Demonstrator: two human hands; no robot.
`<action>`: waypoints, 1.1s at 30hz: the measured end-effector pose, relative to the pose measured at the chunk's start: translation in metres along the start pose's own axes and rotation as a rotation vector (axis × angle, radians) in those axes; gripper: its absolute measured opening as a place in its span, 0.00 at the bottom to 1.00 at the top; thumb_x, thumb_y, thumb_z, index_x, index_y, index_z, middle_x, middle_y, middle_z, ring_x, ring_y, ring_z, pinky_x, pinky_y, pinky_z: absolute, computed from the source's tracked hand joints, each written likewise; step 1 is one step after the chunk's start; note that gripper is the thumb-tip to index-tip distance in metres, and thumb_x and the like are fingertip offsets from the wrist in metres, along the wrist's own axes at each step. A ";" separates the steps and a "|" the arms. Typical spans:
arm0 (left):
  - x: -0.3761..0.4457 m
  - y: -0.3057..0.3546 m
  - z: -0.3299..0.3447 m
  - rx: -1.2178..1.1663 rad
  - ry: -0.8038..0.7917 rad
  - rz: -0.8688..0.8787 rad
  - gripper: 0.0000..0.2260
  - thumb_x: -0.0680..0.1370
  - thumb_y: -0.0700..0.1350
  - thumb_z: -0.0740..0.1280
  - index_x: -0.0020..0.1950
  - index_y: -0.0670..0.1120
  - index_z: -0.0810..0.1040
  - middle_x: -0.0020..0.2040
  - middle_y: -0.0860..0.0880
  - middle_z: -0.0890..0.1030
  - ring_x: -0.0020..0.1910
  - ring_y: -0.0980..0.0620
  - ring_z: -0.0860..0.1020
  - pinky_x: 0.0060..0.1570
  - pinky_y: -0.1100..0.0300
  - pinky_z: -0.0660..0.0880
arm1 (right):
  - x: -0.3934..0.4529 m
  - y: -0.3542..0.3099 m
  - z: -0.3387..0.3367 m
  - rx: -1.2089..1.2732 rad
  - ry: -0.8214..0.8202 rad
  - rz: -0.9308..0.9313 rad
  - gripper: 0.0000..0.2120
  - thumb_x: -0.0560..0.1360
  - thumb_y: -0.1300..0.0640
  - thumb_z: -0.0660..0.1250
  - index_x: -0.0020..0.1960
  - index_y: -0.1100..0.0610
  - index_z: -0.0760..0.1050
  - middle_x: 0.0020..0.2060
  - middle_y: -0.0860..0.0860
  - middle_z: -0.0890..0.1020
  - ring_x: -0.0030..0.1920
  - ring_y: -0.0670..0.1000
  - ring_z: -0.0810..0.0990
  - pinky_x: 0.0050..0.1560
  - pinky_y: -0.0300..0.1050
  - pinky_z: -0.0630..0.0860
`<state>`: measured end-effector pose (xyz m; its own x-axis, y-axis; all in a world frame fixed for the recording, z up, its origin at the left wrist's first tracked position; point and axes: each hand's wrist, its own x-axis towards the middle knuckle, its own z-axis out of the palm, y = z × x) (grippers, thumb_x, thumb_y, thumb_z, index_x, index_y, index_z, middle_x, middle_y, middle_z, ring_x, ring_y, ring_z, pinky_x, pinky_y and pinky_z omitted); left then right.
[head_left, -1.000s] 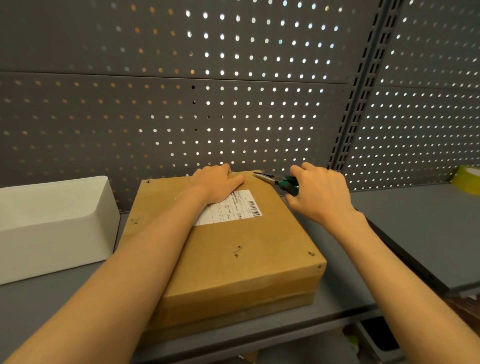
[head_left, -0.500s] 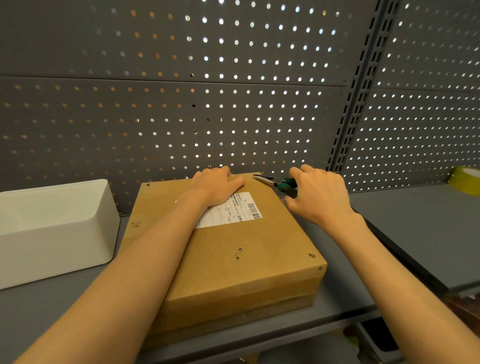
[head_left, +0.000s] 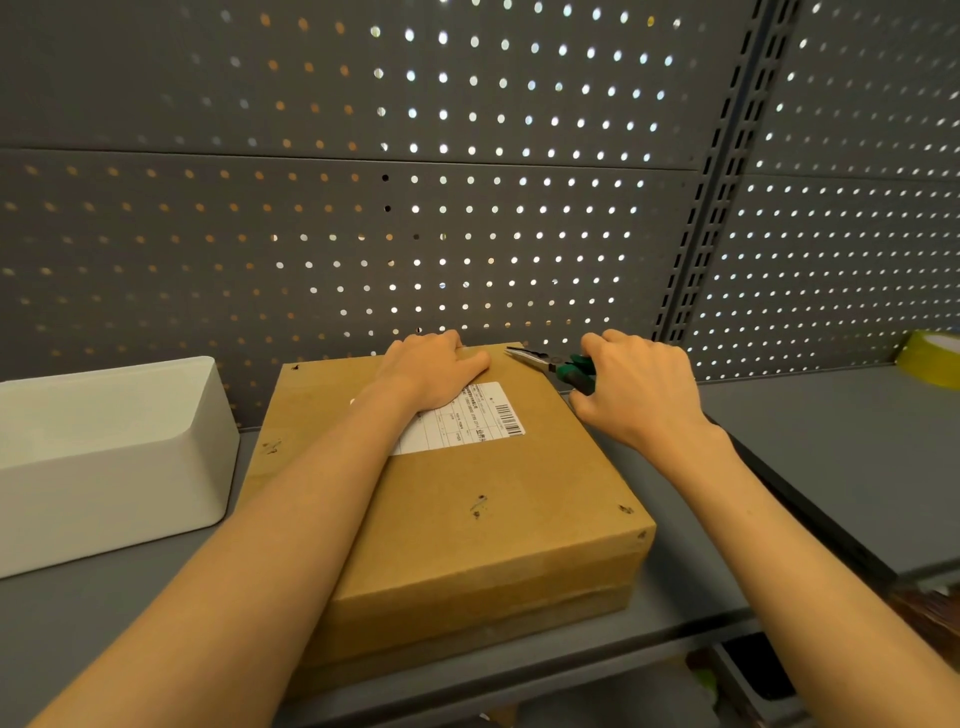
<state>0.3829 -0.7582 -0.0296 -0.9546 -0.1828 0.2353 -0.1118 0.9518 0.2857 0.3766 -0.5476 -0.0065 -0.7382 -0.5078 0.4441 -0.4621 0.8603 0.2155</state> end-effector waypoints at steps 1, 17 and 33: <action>0.000 0.000 0.000 0.002 -0.001 0.001 0.15 0.78 0.57 0.53 0.44 0.47 0.70 0.41 0.50 0.74 0.46 0.47 0.72 0.48 0.54 0.65 | 0.000 0.000 0.000 0.000 -0.001 0.003 0.15 0.74 0.46 0.61 0.53 0.56 0.71 0.39 0.49 0.69 0.39 0.53 0.73 0.35 0.44 0.62; 0.000 0.000 0.000 0.005 0.001 -0.011 0.17 0.77 0.57 0.54 0.48 0.46 0.73 0.43 0.50 0.74 0.47 0.47 0.72 0.47 0.54 0.65 | -0.004 -0.001 -0.003 0.012 0.014 0.013 0.16 0.74 0.45 0.61 0.54 0.56 0.72 0.45 0.50 0.77 0.43 0.54 0.78 0.35 0.43 0.63; 0.002 -0.002 0.002 0.019 -0.009 0.009 0.19 0.78 0.59 0.53 0.51 0.46 0.73 0.50 0.47 0.78 0.50 0.46 0.73 0.49 0.53 0.65 | -0.009 -0.021 -0.031 0.145 0.058 0.000 0.15 0.73 0.46 0.61 0.53 0.56 0.71 0.44 0.50 0.76 0.39 0.53 0.70 0.37 0.44 0.63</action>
<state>0.3803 -0.7598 -0.0319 -0.9579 -0.1725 0.2296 -0.1088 0.9579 0.2658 0.4081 -0.5592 0.0120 -0.7109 -0.5003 0.4943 -0.5309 0.8427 0.0893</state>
